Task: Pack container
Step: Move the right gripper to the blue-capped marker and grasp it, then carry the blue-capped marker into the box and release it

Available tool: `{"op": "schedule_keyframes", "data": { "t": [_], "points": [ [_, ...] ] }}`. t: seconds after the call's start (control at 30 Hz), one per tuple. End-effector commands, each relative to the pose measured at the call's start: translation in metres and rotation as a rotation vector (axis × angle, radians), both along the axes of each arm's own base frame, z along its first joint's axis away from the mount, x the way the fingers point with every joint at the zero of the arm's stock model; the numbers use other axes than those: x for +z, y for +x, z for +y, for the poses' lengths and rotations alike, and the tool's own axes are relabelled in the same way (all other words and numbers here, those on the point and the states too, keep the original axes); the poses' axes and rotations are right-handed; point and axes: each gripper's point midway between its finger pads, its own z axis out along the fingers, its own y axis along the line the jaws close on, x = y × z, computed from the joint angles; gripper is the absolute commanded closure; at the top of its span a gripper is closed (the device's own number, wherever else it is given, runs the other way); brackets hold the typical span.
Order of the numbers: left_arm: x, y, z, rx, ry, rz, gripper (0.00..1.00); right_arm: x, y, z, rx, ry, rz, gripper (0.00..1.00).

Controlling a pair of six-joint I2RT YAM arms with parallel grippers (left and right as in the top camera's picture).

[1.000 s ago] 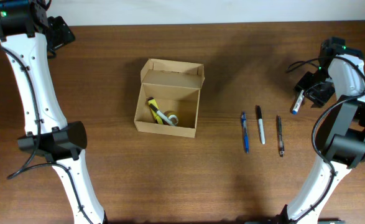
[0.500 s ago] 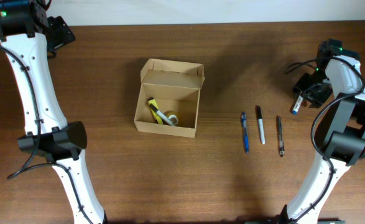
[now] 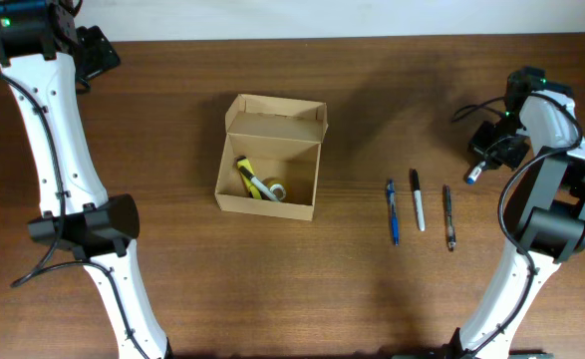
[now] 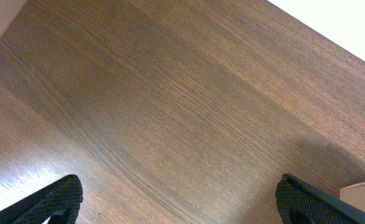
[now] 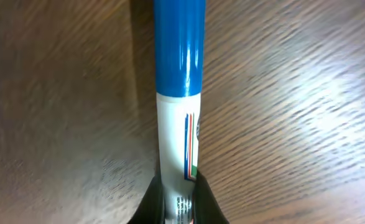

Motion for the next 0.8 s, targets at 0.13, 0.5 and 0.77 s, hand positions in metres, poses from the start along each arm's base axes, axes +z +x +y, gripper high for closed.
{"op": "schedule_keyframes", "data": {
  "t": [0.13,0.5,0.77],
  "points": [
    [0.014,-0.004,0.000,-0.010,0.009,-0.026,0.00,0.057,0.023,0.047,0.238,0.111,-0.116,0.96],
    [0.014,-0.005,0.000,-0.010,0.010,-0.026,0.00,0.270,0.038,0.230,1.174,-0.065,-0.539,0.96],
    [0.014,-0.005,0.000,-0.010,0.010,-0.026,0.00,0.265,-0.024,0.384,1.857,-0.070,-0.559,0.96]
  ]
}}
